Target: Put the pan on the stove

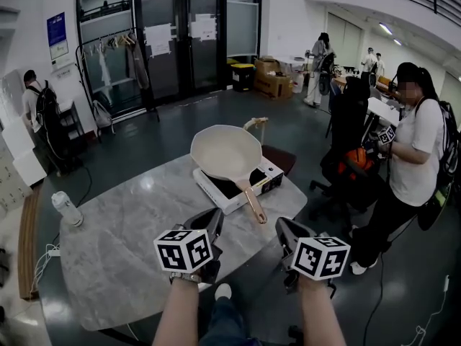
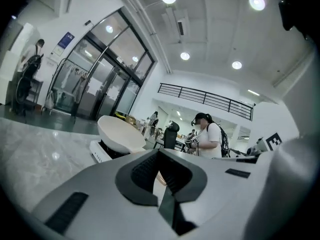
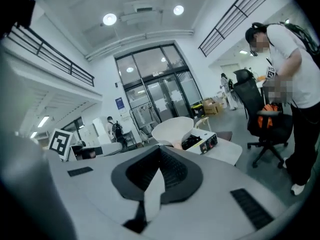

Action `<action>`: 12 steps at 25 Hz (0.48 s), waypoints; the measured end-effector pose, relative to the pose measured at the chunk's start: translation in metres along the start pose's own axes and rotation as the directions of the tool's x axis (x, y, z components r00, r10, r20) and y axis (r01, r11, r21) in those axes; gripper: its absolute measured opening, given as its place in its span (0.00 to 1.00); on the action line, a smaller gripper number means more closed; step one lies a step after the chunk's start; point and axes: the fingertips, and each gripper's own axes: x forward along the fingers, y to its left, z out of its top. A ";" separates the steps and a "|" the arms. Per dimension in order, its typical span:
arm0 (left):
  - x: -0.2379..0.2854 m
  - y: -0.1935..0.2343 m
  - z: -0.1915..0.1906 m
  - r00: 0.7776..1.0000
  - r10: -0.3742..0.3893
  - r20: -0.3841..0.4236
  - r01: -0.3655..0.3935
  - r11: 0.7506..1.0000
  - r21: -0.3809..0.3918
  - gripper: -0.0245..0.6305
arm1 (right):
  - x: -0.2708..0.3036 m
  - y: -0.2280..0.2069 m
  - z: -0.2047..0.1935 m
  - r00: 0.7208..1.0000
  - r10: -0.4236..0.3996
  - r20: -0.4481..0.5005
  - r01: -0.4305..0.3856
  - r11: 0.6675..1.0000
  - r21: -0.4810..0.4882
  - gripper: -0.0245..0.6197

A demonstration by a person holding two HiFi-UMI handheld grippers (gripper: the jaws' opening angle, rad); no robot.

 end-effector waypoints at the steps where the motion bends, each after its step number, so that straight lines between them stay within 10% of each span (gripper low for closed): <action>1: -0.005 -0.003 0.005 1.000 0.003 0.024 -0.004 1.000 0.018 0.05 | -0.002 0.004 0.004 1.000 0.000 0.017 0.000 0.999 -0.036 0.08; 12: -0.052 -0.020 0.035 0.975 0.039 0.220 -0.109 0.943 0.315 0.05 | -0.040 0.022 0.035 0.979 -0.036 0.201 0.131 0.866 -0.483 0.08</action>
